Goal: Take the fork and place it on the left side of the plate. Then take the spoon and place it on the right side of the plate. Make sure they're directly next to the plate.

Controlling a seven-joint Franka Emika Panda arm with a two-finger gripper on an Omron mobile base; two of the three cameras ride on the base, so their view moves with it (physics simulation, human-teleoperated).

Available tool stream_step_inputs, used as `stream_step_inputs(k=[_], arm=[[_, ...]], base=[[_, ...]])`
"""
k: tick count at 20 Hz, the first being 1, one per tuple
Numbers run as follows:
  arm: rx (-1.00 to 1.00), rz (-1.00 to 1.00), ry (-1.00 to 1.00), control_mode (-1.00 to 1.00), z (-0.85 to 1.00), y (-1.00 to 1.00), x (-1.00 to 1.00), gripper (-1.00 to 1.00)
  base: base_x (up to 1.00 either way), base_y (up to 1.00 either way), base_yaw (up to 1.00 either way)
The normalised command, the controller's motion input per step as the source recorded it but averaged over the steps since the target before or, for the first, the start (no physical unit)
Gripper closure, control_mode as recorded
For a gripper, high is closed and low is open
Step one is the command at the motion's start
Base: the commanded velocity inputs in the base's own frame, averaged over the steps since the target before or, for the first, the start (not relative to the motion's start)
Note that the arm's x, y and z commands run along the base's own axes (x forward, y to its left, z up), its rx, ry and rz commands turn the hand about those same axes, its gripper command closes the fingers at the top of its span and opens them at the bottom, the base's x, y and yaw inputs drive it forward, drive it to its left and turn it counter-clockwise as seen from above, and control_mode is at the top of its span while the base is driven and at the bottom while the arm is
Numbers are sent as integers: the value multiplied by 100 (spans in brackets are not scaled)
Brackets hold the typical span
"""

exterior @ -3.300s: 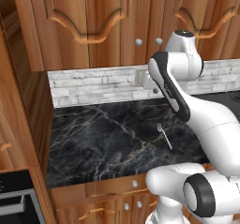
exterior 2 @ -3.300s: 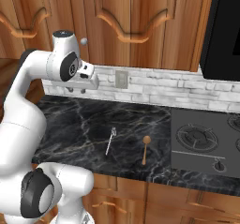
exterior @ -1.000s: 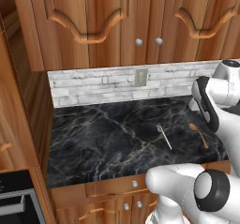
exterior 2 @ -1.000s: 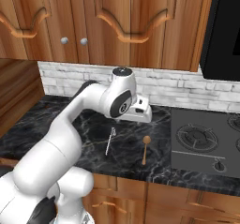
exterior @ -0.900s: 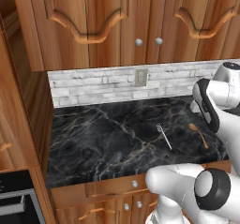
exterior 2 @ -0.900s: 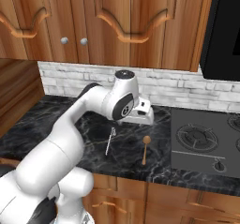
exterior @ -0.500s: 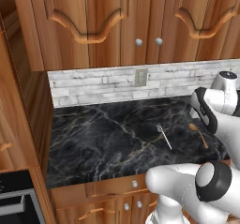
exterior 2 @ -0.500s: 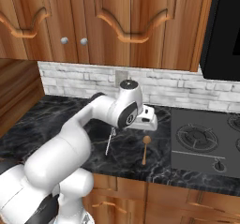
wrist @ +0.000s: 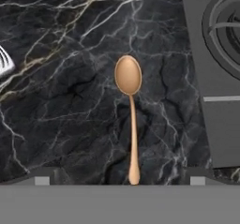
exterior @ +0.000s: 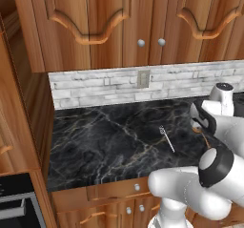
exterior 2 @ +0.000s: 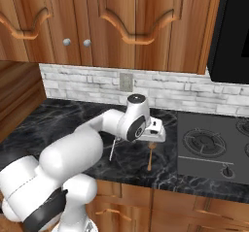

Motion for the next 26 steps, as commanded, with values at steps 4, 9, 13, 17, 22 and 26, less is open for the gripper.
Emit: stream_step_inputs(k=[4,9,13,17,22,26], arm=[[-1,0,4,-100,-41,-16,15,-100],[-1,0,4,-100,-37,-12,15,-100],[-1,0,4,-100,-37,-10,13,-100],[0,0,3,-100,-35,-13,14,-100],[0,0,3,-100,-34,-11,15,-100],[0,0,3,-100,-34,-9,13,-100]], base=[[0,0,0],[0,0,0],[0,0,0],[0,0,0],[0,0,0],[0,0,0]])
